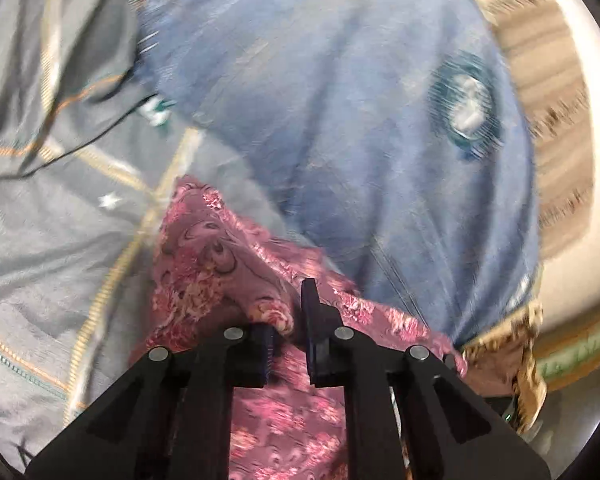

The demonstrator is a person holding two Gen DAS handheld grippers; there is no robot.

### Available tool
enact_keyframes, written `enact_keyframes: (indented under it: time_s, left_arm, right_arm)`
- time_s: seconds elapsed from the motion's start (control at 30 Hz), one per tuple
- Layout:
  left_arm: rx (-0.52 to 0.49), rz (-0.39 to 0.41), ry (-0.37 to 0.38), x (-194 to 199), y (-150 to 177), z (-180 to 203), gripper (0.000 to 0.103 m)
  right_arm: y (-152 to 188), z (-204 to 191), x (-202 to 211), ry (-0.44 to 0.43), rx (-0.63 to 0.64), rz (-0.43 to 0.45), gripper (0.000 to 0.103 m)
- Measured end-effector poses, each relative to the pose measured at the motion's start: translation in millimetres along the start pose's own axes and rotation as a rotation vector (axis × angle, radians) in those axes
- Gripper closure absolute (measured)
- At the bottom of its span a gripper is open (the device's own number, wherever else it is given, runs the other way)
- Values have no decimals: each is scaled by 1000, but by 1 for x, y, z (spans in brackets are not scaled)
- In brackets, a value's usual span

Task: Fold small clothes

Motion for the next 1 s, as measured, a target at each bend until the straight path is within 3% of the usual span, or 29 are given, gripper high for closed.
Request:
enact_keyframes:
  time_s: [0.17, 0.27, 0.4, 0.5, 0.53, 0.57, 0.63, 0.7, 0.77, 0.83, 0.93, 1.0]
  left_arm:
    - [-91, -125, -32, -45, 41, 20, 93]
    - [-65, -233, -66, -81, 67, 5, 93]
    - [-41, -312, -94, -97, 88, -14, 92]
    - [-50, -324, -47, -83, 91, -23, 78]
    - [-45, -317, -34, -77, 91, -25, 64]
    - [-34, -301, -19, -72, 88, -28, 56]
    - [-15, -285, -11, -67, 80, -31, 56]
    - [-16, -272, -22, -64, 73, -32, 56]
    - [-43, -236, -86, -60, 65, -34, 58]
    - [-16, -256, -95, -60, 64, -41, 60]
    - [28, -319, -79, -54, 69, -59, 71]
    - [17, -339, -72, -36, 72, -66, 71]
  right_arm:
    - [-8, 34, 32, 138, 49, 34, 96]
    - [-4, 82, 46, 241, -16, 33, 96]
    - [10, 129, 50, 327, -82, -12, 96]
    - [16, 140, 50, 293, -146, -37, 90]
    - [15, 141, 51, 282, -162, -30, 89]
    - [14, 140, 51, 276, -169, -25, 82]
    - [10, 139, 45, 279, -165, -28, 80]
    - [4, 128, 42, 296, -109, -30, 96]
    - [-4, 110, 55, 271, -47, 38, 96]
    - [-10, 105, 64, 308, 3, 67, 96]
    - [-5, 124, 51, 466, 47, -32, 96]
    - [2, 136, 49, 489, 41, -91, 95]
Point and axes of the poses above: each gripper's, at about its wrist camera, not at the fingertips, and x roughly against the way its jaws point, z to its right, y to its underside, the point moved 2 cm from there along -x, roughly the way its jaws point, and after that the axes turned 7 degrees about y, right-handed, at the moved point
